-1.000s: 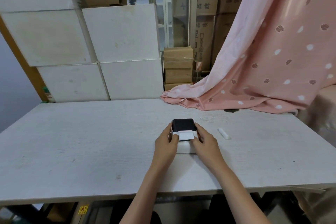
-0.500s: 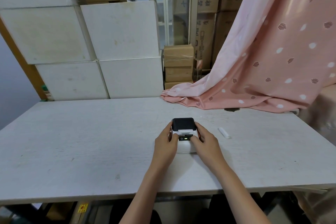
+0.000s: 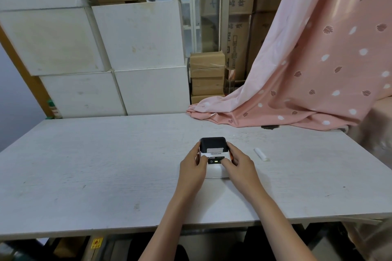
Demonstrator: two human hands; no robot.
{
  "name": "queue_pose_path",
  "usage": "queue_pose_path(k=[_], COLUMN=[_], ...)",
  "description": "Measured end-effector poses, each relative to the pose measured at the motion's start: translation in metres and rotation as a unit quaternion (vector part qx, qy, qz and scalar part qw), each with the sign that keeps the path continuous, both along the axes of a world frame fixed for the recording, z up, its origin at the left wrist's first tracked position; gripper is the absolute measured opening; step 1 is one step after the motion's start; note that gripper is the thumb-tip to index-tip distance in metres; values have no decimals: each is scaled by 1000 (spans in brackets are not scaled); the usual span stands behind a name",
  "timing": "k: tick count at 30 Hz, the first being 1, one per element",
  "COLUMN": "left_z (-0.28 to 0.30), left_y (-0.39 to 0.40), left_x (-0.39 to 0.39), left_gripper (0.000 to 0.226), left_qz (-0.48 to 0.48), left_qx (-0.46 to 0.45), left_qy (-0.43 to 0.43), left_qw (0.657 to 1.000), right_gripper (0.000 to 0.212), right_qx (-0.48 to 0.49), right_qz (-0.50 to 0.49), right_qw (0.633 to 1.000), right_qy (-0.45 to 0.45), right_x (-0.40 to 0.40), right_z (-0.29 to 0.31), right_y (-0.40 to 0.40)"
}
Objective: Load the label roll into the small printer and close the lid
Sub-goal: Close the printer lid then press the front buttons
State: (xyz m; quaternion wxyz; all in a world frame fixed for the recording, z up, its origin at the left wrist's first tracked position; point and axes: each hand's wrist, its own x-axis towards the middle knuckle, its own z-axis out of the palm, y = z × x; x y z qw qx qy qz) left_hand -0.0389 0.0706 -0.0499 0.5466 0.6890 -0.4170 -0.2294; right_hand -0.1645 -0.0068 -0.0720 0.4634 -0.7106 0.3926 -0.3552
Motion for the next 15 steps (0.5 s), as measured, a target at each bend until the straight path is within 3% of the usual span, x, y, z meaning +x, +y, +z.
queue_pose_path(k=[15], left_z=[0], left_y=[1], left_x=[0], left_gripper=[51], left_qz=[-1], left_qx=[14], left_qy=[-6], left_qw=[1000], right_gripper=[61], right_qx=[1], right_qz=[1], right_qw=[1000], right_qy=[1], right_x=[-1], right_z=[5], right_y=[3])
